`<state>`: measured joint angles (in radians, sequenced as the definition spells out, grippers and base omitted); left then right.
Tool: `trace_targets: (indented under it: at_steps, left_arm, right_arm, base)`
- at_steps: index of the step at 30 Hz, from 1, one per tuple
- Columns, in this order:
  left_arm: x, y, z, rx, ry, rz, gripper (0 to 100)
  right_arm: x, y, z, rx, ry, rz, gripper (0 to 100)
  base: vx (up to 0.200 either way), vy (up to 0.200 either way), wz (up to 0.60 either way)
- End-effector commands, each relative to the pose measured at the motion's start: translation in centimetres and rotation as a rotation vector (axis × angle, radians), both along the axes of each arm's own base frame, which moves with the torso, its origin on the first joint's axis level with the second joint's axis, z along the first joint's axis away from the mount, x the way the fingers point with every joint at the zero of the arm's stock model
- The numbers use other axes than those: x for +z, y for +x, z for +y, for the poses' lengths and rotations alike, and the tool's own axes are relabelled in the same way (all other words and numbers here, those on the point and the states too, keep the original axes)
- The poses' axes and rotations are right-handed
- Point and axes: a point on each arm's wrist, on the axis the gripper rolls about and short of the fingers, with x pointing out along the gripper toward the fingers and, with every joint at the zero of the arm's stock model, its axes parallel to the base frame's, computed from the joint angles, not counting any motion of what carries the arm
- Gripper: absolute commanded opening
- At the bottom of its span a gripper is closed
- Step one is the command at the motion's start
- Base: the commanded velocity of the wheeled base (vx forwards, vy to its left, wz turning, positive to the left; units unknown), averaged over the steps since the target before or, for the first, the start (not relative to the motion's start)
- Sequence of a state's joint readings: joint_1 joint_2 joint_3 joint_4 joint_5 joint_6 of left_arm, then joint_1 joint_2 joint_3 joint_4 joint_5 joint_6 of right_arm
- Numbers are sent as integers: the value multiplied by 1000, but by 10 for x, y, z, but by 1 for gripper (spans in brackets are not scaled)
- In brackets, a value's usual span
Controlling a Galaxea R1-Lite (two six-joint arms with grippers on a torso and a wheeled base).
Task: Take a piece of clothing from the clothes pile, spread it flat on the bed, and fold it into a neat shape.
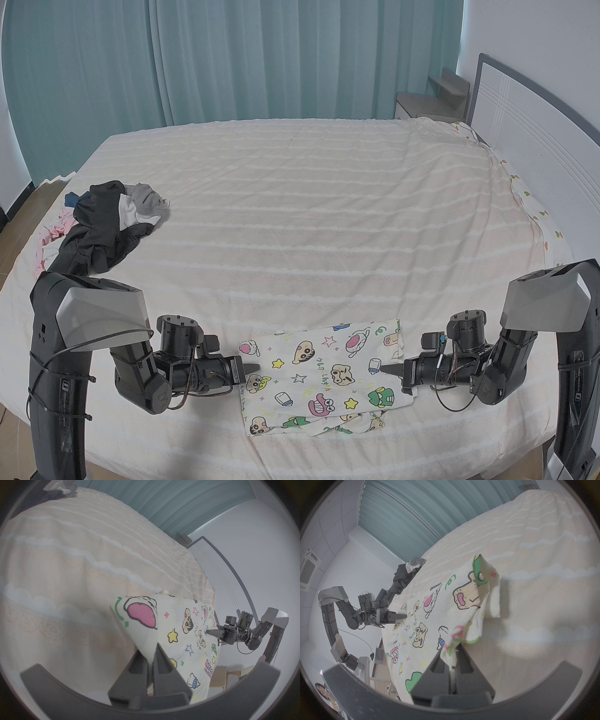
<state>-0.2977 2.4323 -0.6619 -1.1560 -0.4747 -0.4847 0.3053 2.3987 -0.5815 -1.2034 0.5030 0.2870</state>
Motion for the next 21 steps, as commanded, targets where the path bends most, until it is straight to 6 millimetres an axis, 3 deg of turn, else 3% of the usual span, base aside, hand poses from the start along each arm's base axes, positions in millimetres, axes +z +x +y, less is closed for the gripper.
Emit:
trace_targets:
  at_steps: [1,21]
  left_arm:
    - [1,-1,0,1,0,2,0]
    - [12,-15,15,112,63,16,0]
  right_arm:
    - [0,-2,2,8,6,9,0]
    - [11,-6,18,19,46,8,0]
  base:
    - [0,0,0]
    - [0,0,0]
